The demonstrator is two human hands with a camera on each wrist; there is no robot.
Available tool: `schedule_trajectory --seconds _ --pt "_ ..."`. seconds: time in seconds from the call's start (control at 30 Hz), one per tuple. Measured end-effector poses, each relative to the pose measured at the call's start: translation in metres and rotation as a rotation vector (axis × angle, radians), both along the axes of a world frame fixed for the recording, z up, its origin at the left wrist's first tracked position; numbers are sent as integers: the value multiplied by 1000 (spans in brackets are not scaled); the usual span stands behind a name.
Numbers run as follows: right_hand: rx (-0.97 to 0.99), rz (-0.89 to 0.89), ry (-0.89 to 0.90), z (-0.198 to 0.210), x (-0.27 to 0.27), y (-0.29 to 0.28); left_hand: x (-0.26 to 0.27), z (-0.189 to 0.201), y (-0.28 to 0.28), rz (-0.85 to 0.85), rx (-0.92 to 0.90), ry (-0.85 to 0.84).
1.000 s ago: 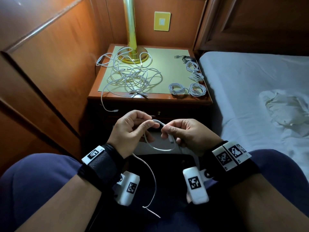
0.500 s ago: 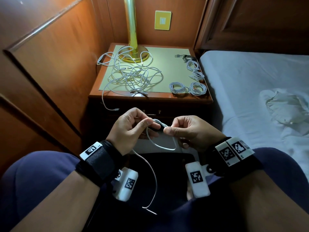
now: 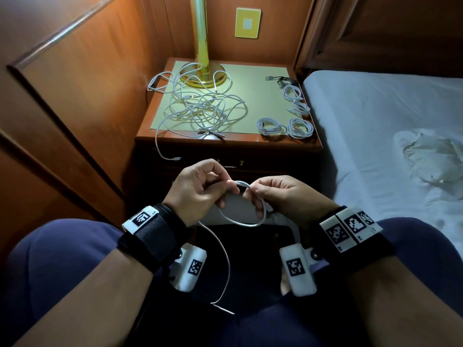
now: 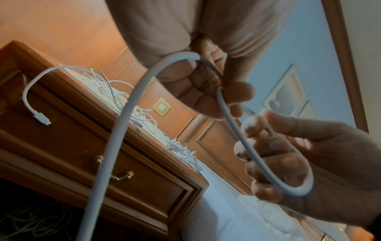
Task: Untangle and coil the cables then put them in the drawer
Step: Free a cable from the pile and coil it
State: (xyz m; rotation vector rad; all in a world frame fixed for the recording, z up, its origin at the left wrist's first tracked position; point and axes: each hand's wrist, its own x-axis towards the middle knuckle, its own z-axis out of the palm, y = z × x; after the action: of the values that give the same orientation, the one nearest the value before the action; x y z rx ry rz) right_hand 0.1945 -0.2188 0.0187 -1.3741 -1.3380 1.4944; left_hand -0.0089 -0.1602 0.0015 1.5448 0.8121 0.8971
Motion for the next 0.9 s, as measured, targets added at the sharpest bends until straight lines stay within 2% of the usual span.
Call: schedule_trajectory --seconds 0.2,0.3,0.43,0.5,0.63,0.7,0.77,0.83,0.9 --pt "-3 -153 255 0 -2 4 2 5 -3 -1 -82 -77" --pt "-19 -252 414 5 1 5 -1 4 2 -1 -104 -28" --pt "-18 -334 530 16 10 4 -17 -2 22 206 143 159" --pt "0 -378 611 22 15 2 -27 -5 35 297 222 192" --pt "41 -457 775 29 24 0 -36 -12 46 497 196 171" --pt "41 -467 793 29 25 -1 -34 -18 46 583 142 156" --pt "36 -465 795 28 21 -2 -29 -21 41 640 176 213" --pt "44 -458 796 25 14 -3 -17 -20 27 602 251 346" --pt "60 -454 771 23 9 -2 -4 -18 7 434 349 455"
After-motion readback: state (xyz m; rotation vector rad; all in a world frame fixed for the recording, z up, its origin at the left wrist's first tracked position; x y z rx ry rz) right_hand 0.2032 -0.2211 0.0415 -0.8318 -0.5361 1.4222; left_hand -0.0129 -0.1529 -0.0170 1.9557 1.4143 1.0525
